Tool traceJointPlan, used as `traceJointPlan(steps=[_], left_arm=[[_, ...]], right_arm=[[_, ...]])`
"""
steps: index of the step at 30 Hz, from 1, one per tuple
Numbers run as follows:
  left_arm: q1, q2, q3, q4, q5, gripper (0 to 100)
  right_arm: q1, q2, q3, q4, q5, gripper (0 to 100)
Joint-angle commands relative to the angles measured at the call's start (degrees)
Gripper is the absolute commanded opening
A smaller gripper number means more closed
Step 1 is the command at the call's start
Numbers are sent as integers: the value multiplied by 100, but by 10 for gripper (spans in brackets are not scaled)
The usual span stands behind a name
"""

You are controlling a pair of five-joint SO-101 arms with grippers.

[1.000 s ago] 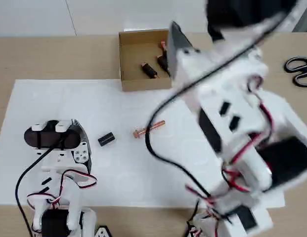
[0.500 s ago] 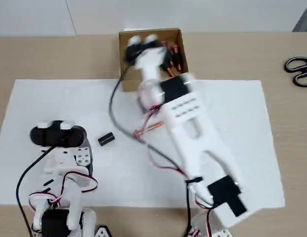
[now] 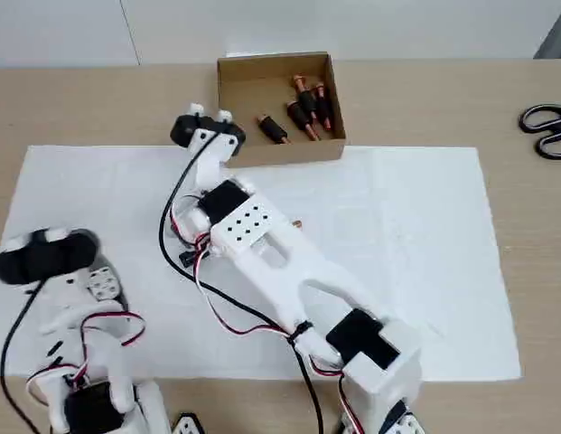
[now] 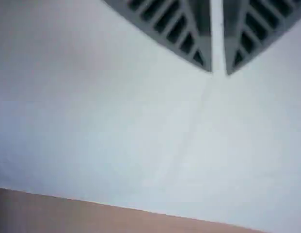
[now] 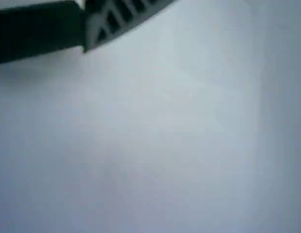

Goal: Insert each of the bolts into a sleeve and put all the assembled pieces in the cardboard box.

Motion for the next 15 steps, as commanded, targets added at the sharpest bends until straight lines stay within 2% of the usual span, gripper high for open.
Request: traceJointPlan(steps=[1, 6, 15], left_arm=[[-598, -35, -22, -123, -44, 6], [-905, -44, -22, -123, -44, 6], [-897, -44, -22, -123, -44, 6]], right_arm=[[-171, 4, -26, -101, -1160, 243], [-497, 40, -18, 57, -2004, 242], [-593, 945, -44, 4, -2154, 242]])
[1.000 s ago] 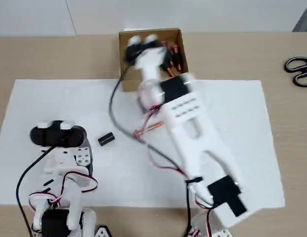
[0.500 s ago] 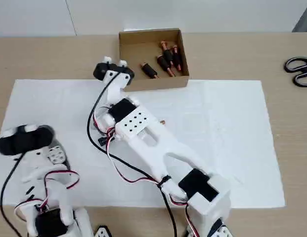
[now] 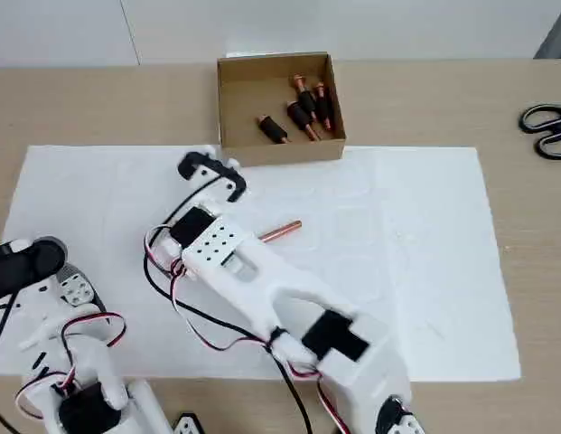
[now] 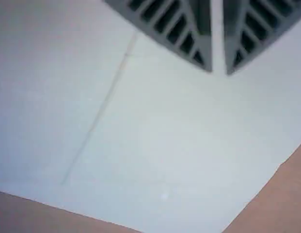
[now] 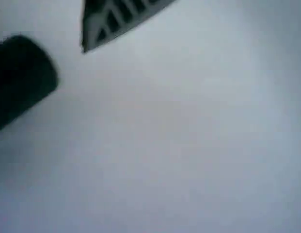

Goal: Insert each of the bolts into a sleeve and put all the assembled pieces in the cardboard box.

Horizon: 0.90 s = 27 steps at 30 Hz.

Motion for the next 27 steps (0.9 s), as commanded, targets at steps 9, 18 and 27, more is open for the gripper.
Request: traceJointPlan(steps=[9, 18, 27], left_arm=[[-26, -44, -22, -123, -35, 6], [-9, -44, -22, -123, -35, 6], [-9, -44, -13, -123, -35, 6]], right_arm=[[251, 356, -70, -681, -44, 242], [479, 312, -79, -681, -35, 242], [549, 295, -712, -681, -35, 242]])
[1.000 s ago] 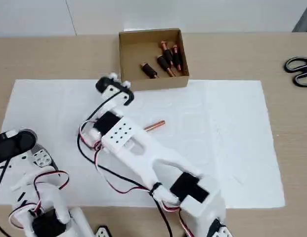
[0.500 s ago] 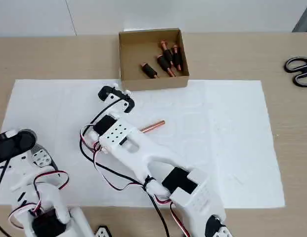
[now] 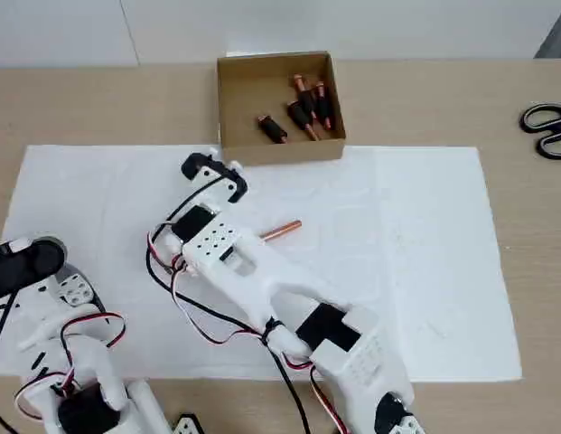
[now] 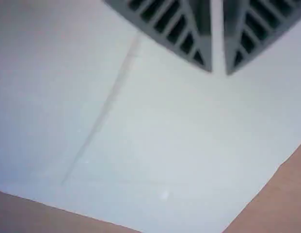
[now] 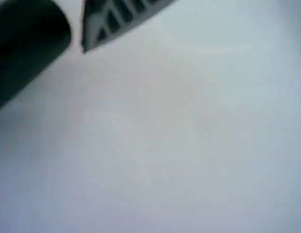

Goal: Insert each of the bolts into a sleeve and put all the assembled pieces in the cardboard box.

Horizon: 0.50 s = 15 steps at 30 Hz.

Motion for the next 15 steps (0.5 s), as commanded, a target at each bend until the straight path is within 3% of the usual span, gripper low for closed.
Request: traceJointPlan(steps=[1, 15], left_arm=[[-9, -44, -13, -123, -35, 6], [-9, -44, -13, -123, -35, 6]], right_arm=[[330, -31, -501, -286, -9, 242], [593, 268, -519, -303, 0, 241]])
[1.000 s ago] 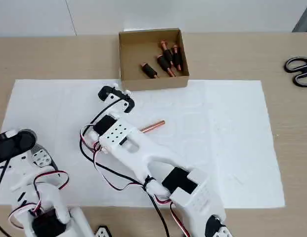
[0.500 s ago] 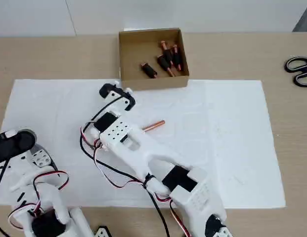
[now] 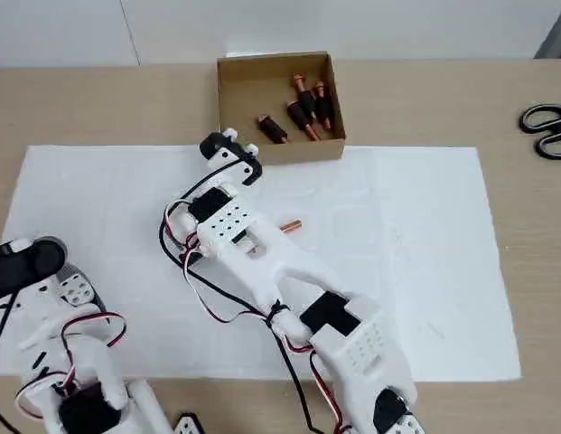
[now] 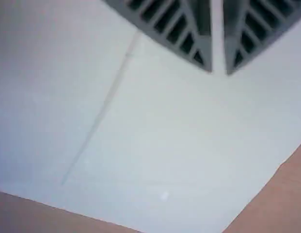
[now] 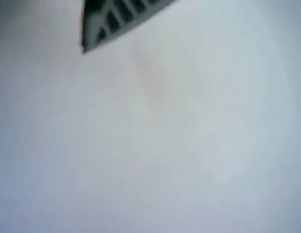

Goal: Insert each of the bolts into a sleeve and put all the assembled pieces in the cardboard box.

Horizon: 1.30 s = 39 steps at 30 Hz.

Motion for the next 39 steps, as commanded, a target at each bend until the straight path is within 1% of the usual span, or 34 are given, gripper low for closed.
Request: traceJointPlan(steps=[1, 6, 13, 24, 33, 39], left_arm=[[-9, -44, -13, -123, -35, 6], [-9, -44, -13, -141, -35, 6], [-9, -44, -13, -141, -35, 6], [0, -44, -13, -141, -35, 6], [0, -44, -13, -141, -35, 6], [0, -44, -13, -132, -35, 6]], right_arm=[[136, -48, -211, 101, -9, 241], [22, -136, -211, 462, -9, 241], [-198, -910, -185, 435, -9, 241], [-224, -919, -185, 462, -9, 241], [-549, -901, -176, 470, -9, 241], [-549, -901, 352, 409, -26, 241]])
